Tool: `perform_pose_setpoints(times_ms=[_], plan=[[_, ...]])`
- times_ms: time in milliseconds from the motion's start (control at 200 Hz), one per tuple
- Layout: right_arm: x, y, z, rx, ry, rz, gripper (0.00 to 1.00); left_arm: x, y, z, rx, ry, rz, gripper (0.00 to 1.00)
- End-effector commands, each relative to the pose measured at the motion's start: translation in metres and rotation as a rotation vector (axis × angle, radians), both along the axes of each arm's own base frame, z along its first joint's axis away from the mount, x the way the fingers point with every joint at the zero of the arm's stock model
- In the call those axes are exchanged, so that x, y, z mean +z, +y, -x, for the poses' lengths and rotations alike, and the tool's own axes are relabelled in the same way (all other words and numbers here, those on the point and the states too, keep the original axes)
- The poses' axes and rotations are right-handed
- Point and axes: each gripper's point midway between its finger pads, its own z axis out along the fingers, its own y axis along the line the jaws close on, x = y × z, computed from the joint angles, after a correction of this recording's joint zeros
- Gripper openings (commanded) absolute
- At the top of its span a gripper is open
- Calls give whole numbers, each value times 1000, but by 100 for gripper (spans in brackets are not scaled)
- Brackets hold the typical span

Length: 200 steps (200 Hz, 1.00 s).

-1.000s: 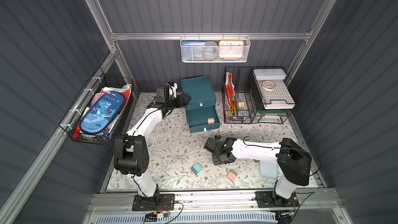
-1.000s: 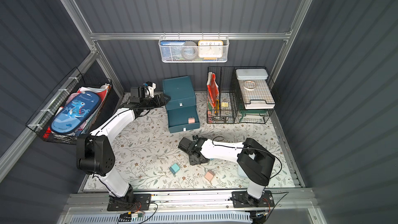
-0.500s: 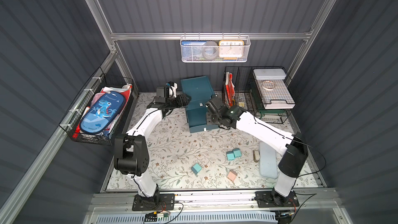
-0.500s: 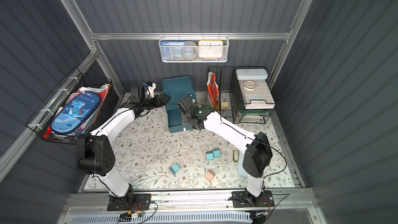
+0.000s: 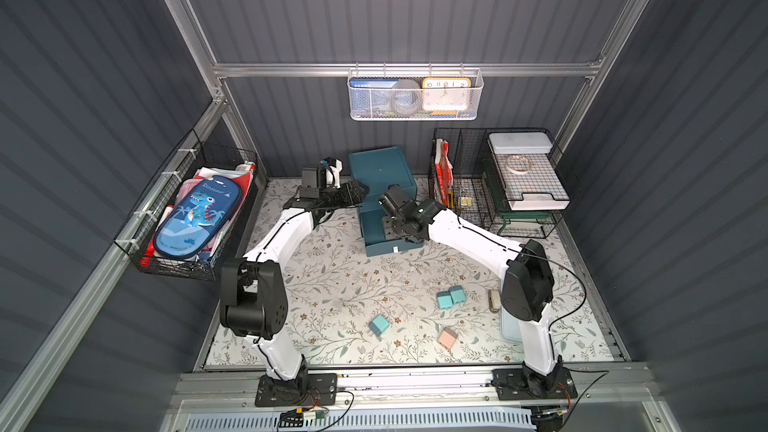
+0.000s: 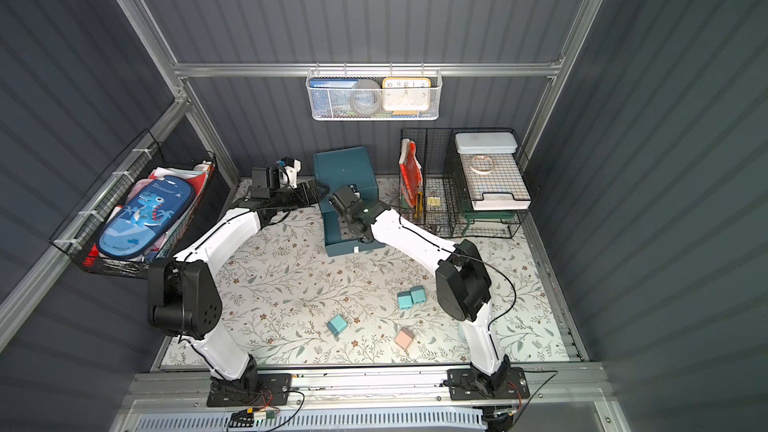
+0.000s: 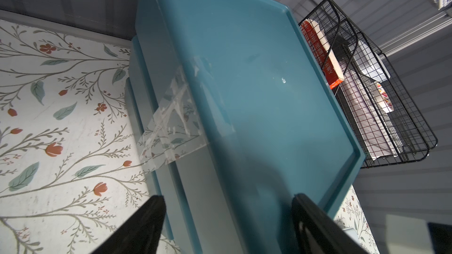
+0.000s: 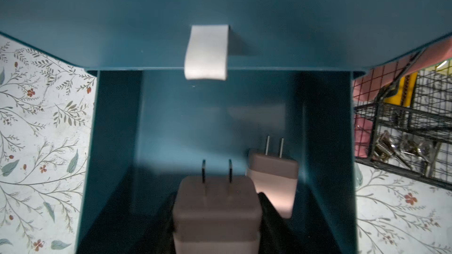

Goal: Place the plugs into the drawer by color
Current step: Place the plug in the drawer.

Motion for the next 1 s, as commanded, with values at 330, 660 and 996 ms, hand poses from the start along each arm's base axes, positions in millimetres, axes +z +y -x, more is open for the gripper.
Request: perform_pose_setpoints(times_ms=[330,660,996], plan=[[-34,1,-3,10,50,44,47,-26,2,13,-12,86,-24,85],[-9,0,-10,33,15,50,65,-27,2,11,-8,86,-24,86],[48,-64,58,-9,-3,77,64,-23,4,10,3,74,-29,86]])
